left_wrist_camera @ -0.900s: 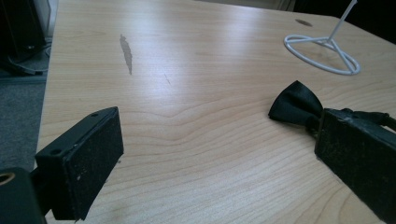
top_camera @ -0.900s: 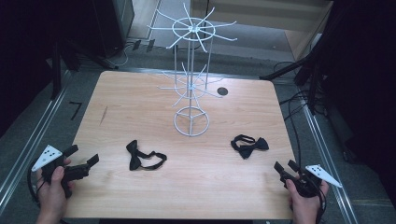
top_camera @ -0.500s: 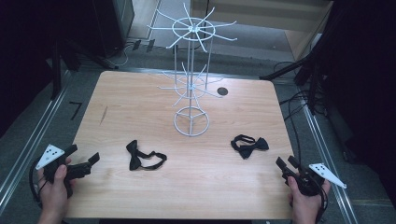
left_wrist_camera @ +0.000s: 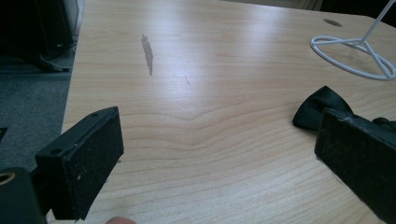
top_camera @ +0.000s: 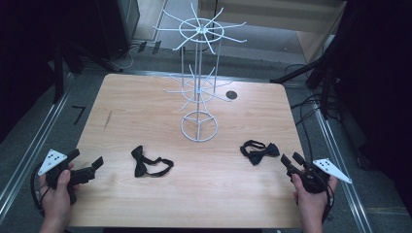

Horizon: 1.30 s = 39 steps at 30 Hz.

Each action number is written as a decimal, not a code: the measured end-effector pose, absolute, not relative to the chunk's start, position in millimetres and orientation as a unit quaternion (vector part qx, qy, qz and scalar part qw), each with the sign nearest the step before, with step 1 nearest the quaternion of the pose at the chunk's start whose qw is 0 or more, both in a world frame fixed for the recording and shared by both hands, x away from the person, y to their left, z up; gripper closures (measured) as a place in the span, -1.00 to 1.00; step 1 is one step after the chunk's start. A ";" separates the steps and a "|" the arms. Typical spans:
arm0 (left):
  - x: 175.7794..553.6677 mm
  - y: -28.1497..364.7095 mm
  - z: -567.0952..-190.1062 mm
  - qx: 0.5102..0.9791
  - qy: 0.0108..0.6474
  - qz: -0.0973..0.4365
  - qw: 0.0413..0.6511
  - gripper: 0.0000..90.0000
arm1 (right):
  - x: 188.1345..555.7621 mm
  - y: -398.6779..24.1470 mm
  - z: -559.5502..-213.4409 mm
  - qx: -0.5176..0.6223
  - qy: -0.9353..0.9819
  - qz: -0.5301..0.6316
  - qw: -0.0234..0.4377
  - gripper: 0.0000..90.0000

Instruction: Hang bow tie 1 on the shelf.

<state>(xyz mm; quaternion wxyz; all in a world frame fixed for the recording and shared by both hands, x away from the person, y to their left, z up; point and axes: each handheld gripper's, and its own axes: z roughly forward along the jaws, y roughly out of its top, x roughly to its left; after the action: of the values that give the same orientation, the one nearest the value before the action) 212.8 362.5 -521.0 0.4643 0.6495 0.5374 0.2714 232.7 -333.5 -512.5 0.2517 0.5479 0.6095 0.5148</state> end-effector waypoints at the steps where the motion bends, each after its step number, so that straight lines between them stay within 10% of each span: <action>1: 212.9 361.9 -521.1 0.650 0.536 0.273 0.464 -0.96 | 235.2 -332.0 -511.9 0.545 0.611 0.516 0.250 0.04; 39: 218.5 353.8 -521.3 0.672 0.530 0.261 0.447 -0.96 | 326.9 -291.4 -545.3 0.548 0.696 0.434 0.164 0.16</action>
<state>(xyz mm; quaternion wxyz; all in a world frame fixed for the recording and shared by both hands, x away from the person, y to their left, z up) 218.5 353.8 -521.3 0.4468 0.6716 0.5301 0.2615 326.9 -291.4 -545.3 0.1636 0.5481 0.6960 0.4341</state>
